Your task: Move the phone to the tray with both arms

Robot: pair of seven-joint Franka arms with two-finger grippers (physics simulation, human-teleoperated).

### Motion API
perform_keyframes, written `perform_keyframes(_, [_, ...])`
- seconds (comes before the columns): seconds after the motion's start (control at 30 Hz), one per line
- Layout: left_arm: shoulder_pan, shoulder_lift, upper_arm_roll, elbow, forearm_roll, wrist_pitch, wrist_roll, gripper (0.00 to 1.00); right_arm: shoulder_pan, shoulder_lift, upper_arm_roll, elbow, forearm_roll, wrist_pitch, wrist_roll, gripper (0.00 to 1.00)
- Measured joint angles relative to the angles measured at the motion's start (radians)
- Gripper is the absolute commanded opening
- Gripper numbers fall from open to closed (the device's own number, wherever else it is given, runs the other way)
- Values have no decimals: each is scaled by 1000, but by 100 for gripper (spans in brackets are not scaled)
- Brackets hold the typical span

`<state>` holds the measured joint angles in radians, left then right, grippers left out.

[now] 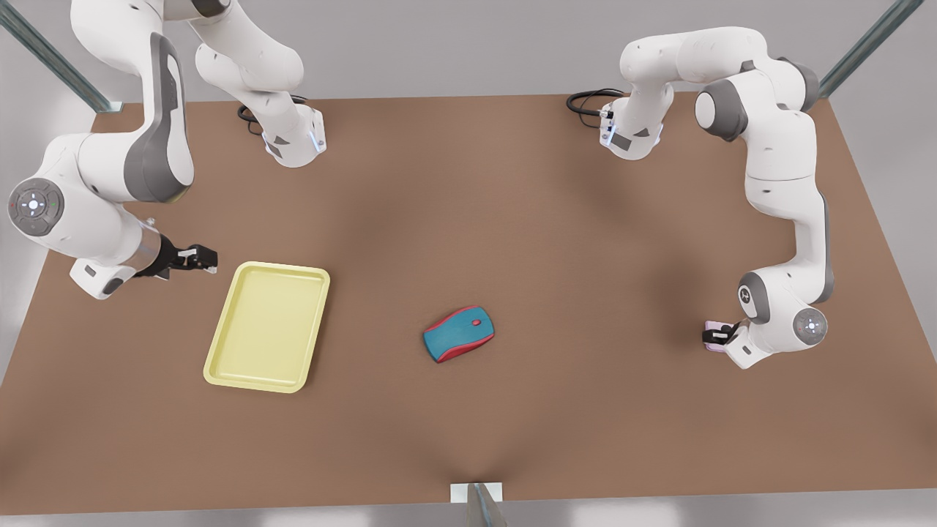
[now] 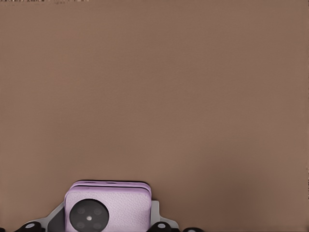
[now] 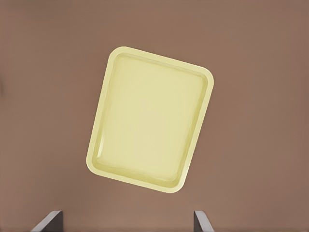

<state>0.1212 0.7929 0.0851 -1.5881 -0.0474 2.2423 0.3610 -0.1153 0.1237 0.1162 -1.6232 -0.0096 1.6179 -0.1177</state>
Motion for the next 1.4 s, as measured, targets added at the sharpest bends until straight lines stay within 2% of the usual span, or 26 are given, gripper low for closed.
perform_keyframes(0.2, [-57, -40, -1, 1, -2, -20, -19, 79, -2, -3, -1, 1, 0, -3, 0, 100])
perform_keyframes(0.4, [-368, -131, -1, 12, -4, -122, -159, 79, -3, -5, -1, 1, 1, -8, 0, 100])
perform_keyframes(0.53, [-504, -108, -3, 108, -9, -203, -300, 79, -7, -5, -1, 0, 1, -9, -1, 100])
perform_keyframes(0.83, [-940, -43, -13, 346, -131, -342, -721, 79, -10, -2, -1, 0, 1, -7, -2, 100])
perform_keyframes(0.93, [-967, 51, -36, 495, -206, -338, -854, 79, -11, -3, -1, 0, 0, -6, -3, 100])
perform_keyframes(1.23, [-1000, 213, -133, 598, -323, -143, -1172, 81, -10, 2, -1, -29, 0, 16, -3, 100])
perform_keyframes(1.27, [-1005, 230, -140, 600, -326, -121, -1198, 84, -11, 2, -1, -32, 0, 20, -4, 100])
perform_keyframes(1.3, [-1009, 245, -145, 600, -329, -98, -1223, 97, -11, 2, -1, -34, 0, 22, -4, 100])
perform_keyframes(1.33, [-1013, 257, -148, 601, -332, -78, -1245, 100, -11, 2, -1, -35, 0, 25, -4, 100])
perform_keyframes(1.4, [-1014, 264, -150, 601, -334, -48, -1287, 100, -10, 2, -1, -36, 0, 28, -4, 100])
